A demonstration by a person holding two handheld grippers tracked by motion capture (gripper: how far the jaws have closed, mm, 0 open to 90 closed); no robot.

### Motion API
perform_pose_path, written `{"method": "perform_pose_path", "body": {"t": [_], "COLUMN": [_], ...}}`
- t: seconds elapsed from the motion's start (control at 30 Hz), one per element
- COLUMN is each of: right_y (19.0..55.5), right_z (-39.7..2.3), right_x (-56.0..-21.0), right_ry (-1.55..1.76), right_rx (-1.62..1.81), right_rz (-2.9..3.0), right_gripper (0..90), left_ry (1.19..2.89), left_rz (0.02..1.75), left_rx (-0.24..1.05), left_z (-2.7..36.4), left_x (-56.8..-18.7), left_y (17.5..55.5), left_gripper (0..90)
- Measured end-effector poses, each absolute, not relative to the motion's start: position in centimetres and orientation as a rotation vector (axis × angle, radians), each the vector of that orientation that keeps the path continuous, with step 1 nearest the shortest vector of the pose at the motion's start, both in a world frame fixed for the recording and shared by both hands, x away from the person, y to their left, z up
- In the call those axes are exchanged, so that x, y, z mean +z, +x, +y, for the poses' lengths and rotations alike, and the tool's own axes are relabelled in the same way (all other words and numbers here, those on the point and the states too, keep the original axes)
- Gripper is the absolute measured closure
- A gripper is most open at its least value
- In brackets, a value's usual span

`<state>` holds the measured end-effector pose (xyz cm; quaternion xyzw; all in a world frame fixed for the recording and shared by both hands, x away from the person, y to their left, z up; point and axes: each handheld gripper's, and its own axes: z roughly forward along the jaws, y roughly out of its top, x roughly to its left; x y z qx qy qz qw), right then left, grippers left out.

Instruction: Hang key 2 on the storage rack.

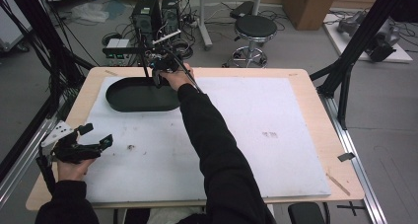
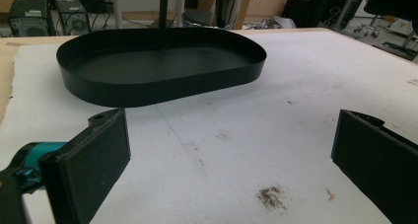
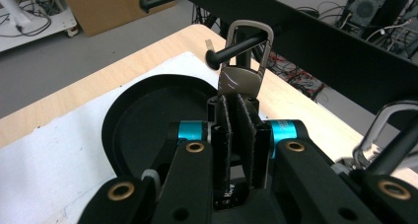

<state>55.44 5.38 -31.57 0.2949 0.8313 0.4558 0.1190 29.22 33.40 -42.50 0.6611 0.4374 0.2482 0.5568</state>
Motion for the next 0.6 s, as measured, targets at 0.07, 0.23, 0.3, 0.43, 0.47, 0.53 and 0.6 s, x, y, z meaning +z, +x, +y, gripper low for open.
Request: {"method": "perform_pose_path", "body": {"t": [0.07, 0.23, 0.3, 0.43, 0.47, 0.53, 0.6], "right_y": [55.4, 54.5, 54.2, 53.7, 53.6, 53.3, 53.1], "right_z": [5.4, 5.8, 5.8, 5.7, 5.6, 5.3, 5.1], "right_x": [-31.5, -31.2, -31.1, -30.9, -30.8, -30.7, -30.6], "right_ry": [0.858, 0.829, 0.812, 0.786, 0.773, 0.752, 0.745], "right_rx": [1.337, 1.342, 1.362, 1.407, 1.411, 1.425, 1.432], "right_rz": [2.436, 2.495, 2.514, 2.554, 2.567, 2.577, 2.600], "right_gripper": [80.1, 55.7, 47.4, 28.7, 25.0, 16.5, 10.1], "left_ry": [1.560, 1.566, 1.565, 1.566, 1.567, 1.568, 1.568], "left_rz": [1.031, 1.029, 1.028, 1.028, 1.028, 1.028, 1.028], "left_rx": [0.585, 0.586, 0.586, 0.586, 0.585, 0.585, 0.585], "left_z": [33.4, 33.4, 33.3, 33.3, 33.4, 33.4, 33.3], "left_x": [-42.5, -42.5, -42.5, -42.5, -42.5, -42.5, -42.5], "left_y": [29.2, 29.2, 29.2, 29.2, 29.2, 29.2, 29.2], "left_gripper": [1.9, 1.9, 1.9, 1.9, 1.9, 1.9, 1.9]}}
